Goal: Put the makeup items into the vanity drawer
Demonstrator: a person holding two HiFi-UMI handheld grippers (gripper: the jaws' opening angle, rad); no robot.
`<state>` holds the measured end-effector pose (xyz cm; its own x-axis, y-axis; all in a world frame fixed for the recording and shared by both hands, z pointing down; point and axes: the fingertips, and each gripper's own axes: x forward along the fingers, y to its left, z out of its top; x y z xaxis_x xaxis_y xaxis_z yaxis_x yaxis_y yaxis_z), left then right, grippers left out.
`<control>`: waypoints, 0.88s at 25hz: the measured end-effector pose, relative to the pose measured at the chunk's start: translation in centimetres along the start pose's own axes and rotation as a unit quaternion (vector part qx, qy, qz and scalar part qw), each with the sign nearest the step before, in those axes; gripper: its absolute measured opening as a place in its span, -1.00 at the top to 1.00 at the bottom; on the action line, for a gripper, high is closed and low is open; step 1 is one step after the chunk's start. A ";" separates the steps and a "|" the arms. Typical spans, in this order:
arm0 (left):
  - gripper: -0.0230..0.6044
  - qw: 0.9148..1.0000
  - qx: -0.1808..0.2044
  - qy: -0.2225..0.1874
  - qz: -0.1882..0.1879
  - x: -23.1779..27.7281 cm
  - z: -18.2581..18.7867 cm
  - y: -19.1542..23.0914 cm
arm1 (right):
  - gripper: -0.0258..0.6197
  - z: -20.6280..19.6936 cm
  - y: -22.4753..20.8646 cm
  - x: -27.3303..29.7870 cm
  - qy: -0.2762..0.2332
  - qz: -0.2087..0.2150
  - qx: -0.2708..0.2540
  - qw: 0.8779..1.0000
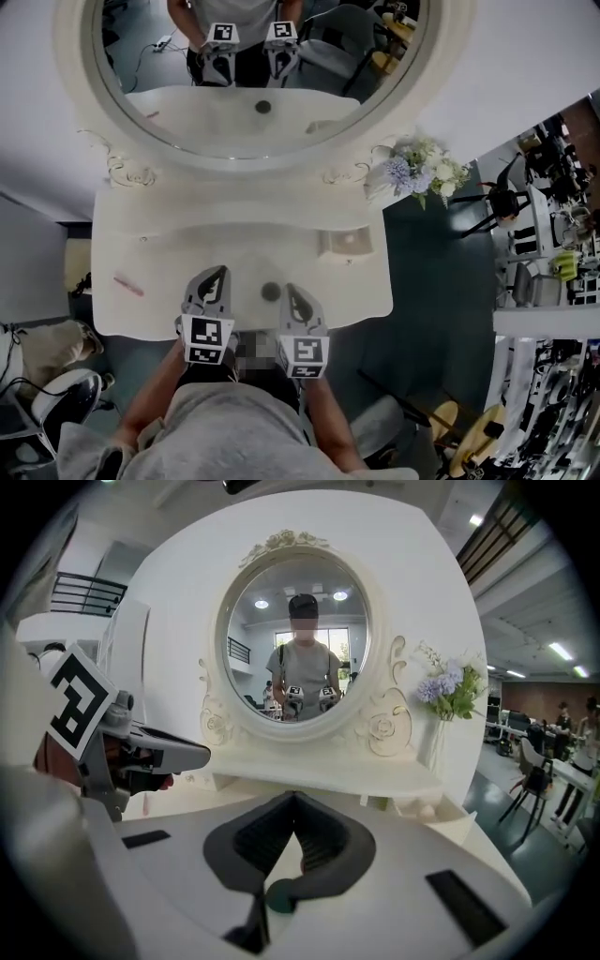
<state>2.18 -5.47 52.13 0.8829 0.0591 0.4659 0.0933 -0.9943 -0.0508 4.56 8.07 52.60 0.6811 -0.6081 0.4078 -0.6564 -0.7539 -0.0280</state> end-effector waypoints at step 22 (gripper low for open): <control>0.92 0.997 -0.016 0.074 -0.011 1.1 -8.3 -1.3 | 0.44 -10.7 2.5 3.4 0.128 0.069 0.019 0.989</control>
<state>-0.75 -4.81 60.06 0.8033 0.0704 0.5914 0.0953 -0.9954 -0.0110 1.79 6.80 63.73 0.4780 -0.6276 0.6145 -0.7220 -0.6792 -0.1321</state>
